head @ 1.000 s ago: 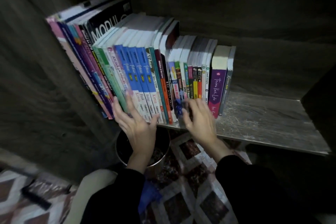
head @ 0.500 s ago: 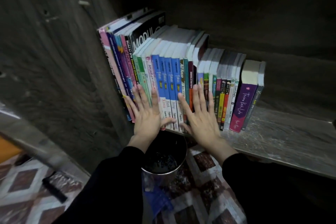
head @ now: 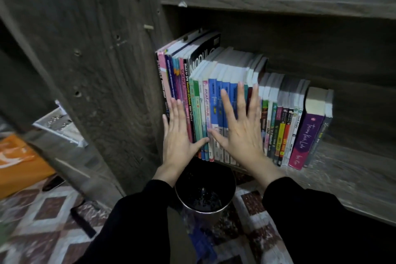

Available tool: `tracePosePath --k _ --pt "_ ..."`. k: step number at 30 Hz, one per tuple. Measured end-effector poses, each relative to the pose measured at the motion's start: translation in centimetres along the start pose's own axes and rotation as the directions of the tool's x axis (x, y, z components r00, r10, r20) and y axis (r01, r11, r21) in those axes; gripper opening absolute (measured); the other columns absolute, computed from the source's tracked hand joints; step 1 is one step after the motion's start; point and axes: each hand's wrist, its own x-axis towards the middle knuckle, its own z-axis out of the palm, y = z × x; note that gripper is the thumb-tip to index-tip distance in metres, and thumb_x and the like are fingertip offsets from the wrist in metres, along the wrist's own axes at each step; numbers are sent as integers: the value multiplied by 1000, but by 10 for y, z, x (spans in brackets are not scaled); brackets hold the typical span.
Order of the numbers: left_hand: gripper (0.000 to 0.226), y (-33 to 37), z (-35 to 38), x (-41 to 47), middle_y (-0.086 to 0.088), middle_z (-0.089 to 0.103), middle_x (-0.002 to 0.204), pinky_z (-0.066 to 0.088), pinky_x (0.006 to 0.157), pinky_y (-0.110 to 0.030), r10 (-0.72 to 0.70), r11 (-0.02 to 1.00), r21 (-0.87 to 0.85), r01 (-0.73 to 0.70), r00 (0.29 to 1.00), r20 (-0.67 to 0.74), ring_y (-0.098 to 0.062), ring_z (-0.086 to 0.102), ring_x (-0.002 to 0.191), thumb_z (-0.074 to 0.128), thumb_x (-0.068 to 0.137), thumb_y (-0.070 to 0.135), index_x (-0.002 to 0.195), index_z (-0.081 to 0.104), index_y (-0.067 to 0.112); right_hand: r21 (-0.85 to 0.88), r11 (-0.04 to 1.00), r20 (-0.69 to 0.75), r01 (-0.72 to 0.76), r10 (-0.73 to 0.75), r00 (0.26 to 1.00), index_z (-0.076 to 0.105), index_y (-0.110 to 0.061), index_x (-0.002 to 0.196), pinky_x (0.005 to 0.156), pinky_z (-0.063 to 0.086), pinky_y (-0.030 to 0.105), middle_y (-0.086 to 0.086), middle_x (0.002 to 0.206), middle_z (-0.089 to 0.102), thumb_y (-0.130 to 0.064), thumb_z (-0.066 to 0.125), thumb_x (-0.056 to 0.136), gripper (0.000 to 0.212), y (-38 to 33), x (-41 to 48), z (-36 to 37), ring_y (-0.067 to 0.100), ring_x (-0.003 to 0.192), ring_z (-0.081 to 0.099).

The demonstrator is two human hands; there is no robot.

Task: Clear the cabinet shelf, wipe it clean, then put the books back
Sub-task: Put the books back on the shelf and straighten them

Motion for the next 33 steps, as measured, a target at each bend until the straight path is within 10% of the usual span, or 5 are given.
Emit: tracePosePath --k 6,16,21,26,33 --pt "74 17 -38 1 -12 31 154 22 112 -17 -86 969 -247 23 965 -248 -15 32 138 61 91 16 151 19 8 43 998 -78 -44 47 996 19 -23 149 116 0 54 12 156 4 -57 59 85 83 -12 8 -7 43 143 1" --pt "98 42 -65 29 -5 -13 159 2 118 -43 -182 909 -370 192 981 62 -24 -8 146 57 93 24 147 -24 24 -31 997 -40 -75 74 996 23 -18 150 115 11 53 20 155 15 -53 54 87 79 -13 20 -10 36 143 10" --pt "94 59 -61 23 -12 -19 158 -2 118 -47 -98 973 -217 83 993 -62 -26 -14 146 59 89 19 150 -13 14 91 995 -43 -49 53 998 26 -21 148 117 8 48 20 155 22 -38 51 88 67 -7 15 -31 34 144 12" --pt "109 96 -29 21 -20 -19 153 -16 114 -48 371 910 192 -366 929 13 -35 -30 139 72 78 44 152 -4 17 39 962 -13 -269 270 963 25 -19 148 115 -2 53 15 157 15 -21 55 64 89 27 -7 -49 30 146 5" --pt "127 111 -20 37 -10 -43 144 -32 102 -51 232 873 383 -302 948 221 -32 -43 129 67 76 56 135 -40 23 -291 927 445 -236 349 824 -10 -26 152 105 -15 67 2 160 -12 -54 63 82 105 77 -11 -55 29 145 -19"
